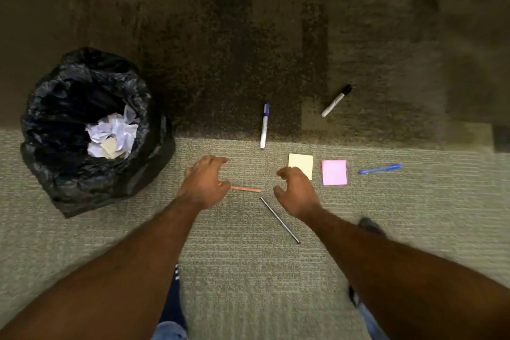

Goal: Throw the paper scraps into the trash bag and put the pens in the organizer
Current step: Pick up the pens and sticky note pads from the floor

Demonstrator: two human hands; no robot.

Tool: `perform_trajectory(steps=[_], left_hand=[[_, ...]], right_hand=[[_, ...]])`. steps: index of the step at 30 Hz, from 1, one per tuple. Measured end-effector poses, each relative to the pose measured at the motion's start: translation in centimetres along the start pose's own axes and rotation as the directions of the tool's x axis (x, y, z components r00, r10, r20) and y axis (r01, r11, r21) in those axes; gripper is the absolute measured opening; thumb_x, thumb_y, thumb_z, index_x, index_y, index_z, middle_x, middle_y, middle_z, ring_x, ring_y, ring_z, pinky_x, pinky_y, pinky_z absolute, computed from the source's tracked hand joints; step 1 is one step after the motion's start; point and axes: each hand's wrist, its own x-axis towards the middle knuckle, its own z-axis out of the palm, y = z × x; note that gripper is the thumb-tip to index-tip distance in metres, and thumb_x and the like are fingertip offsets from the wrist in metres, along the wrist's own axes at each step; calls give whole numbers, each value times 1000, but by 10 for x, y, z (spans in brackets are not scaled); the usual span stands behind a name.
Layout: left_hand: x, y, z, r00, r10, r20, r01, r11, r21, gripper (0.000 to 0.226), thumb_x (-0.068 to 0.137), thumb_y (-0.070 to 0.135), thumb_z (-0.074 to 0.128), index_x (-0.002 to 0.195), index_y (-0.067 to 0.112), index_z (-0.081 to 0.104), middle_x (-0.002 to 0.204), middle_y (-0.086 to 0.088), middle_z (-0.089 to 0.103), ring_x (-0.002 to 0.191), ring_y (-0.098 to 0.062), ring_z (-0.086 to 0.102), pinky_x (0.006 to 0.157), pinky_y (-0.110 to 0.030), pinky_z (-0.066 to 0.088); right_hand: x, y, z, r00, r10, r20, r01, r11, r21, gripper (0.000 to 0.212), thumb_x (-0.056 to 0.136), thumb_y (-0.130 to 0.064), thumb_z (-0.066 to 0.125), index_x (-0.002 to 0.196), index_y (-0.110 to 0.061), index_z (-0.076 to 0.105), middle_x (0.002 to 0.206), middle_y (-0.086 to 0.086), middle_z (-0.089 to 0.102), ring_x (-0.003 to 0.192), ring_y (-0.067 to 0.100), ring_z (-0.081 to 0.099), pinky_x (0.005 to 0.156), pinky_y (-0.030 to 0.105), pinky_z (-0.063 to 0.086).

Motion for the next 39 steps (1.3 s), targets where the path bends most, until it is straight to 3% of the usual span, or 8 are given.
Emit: perform_trajectory(steps=[5,8,13,21,25,29,34,39], left_hand=[[10,-1,43,999,-50,1,50,996,75,43,87,37,63,128,23,56,130,-4,55,122,-26,51,105,-41,40],[19,1,60,958,-285,-30,282,956,-81,26,86,38,64,102,17,67,109,-7,67,102,-29,62,87,-36,49],[39,-10,93,809,-585,59,581,782,-224,55,85,51,64,106,0,68,114,-21,69,106,-37,65,88,-38,51],[52,-18,116,690,-722,42,666,611,-428,60,81,53,69,99,-4,69,103,-22,72,100,-38,68,83,-37,54],[53,-22,126,722,-690,49,617,611,-495,49,82,48,67,87,-1,73,87,-19,75,90,-35,71,80,-39,57],[44,-7,121,823,-568,21,407,562,-720,22,81,27,67,66,11,63,68,-15,71,72,-36,71,69,-51,60],[45,31,83,958,-280,56,217,586,-781,11,99,17,52,93,19,60,84,-10,68,81,-30,71,77,-45,60],[62,77,58,978,-110,179,210,507,-836,19,103,14,43,113,13,60,100,-8,63,89,-22,65,76,-38,61]], right_hand=[[4,39,25,995,98,-9,-98,995,-13,19,87,-24,60,104,-19,66,106,4,67,98,25,63,84,35,52],[9,51,47,989,148,23,-146,987,-60,16,89,-24,55,94,-17,68,97,7,72,92,30,66,73,30,51],[17,64,81,979,189,71,-180,976,-120,19,89,-31,60,93,-15,70,95,7,72,89,30,67,72,30,48],[33,68,92,986,142,92,-122,972,-200,17,85,-29,63,92,-16,69,91,7,71,87,30,67,71,31,50],[37,67,79,985,141,104,-126,983,-137,18,80,-30,62,84,-14,67,87,7,71,83,29,66,70,31,50],[42,62,56,989,140,44,-146,975,169,12,78,-26,68,77,-14,66,73,0,69,68,20,64,69,35,56],[61,35,15,999,51,-4,-41,843,536,7,85,-9,71,81,-13,67,73,1,67,63,13,60,70,38,60],[82,11,-7,996,35,-80,25,763,646,19,84,-8,73,71,-20,66,66,-2,67,63,17,63,65,36,57]])
